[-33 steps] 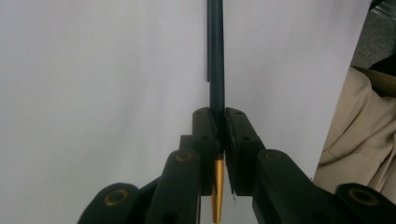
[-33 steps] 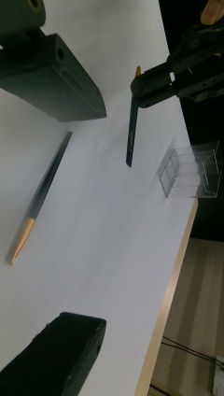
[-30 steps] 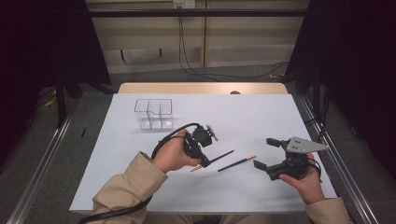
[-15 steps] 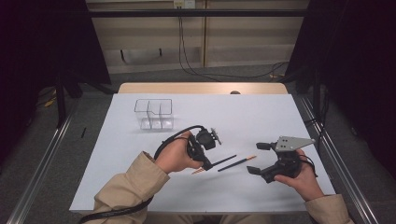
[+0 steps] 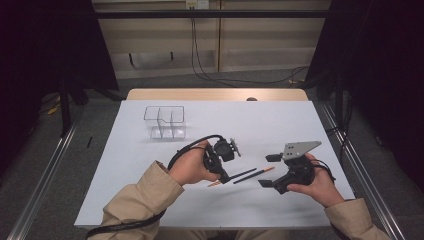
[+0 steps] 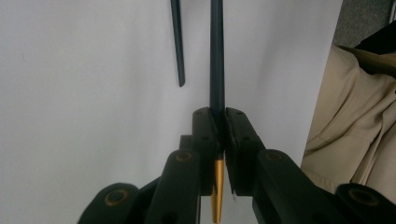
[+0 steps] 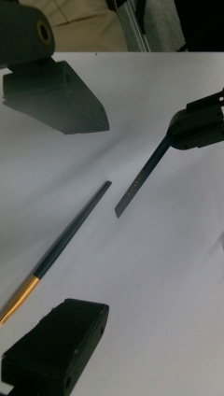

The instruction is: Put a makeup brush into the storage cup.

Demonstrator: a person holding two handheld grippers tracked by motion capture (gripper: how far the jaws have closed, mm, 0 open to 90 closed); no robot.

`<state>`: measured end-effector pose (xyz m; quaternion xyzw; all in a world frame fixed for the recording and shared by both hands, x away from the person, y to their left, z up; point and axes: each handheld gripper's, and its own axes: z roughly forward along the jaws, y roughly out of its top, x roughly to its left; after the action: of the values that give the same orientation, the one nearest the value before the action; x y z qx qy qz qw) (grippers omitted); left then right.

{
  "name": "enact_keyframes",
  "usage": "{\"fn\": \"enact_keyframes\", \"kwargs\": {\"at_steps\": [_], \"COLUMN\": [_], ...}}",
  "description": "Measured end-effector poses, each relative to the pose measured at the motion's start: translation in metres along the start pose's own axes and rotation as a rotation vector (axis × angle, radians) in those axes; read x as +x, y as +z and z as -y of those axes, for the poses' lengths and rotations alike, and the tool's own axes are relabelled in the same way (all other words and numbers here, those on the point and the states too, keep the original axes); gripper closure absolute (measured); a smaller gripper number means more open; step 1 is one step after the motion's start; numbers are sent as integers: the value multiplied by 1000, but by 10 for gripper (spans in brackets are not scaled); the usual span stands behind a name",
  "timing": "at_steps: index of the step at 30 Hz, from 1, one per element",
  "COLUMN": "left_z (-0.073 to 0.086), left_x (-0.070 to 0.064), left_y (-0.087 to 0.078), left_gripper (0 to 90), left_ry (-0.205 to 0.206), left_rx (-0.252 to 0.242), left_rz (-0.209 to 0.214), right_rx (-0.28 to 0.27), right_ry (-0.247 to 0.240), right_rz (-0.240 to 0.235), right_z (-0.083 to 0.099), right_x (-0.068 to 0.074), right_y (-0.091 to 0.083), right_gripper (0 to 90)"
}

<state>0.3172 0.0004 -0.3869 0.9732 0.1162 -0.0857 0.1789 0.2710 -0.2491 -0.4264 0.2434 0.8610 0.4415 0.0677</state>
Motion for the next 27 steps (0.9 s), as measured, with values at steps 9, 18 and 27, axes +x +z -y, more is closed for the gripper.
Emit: {"fn": "enact_keyframes", "kwargs": {"at_steps": [9,18,27], "left_z": [-1,-3,-8], "left_x": [-4,-6,-6], "left_y": [-3,-1,-1], "left_gripper": [837,836,836], "left_ry": [13,23,41], "left_rx": [1,3,2], "left_rz": [22,34,41], "right_rx": [41,87,134], "right_ry": [-44,-85,-150], "right_rz": [-32,-77,-109], "right_z": [-16,-27,-34], "right_x": [-4,-5,1], "right_y": [1,5,18], "right_gripper": [235,381,435]}}
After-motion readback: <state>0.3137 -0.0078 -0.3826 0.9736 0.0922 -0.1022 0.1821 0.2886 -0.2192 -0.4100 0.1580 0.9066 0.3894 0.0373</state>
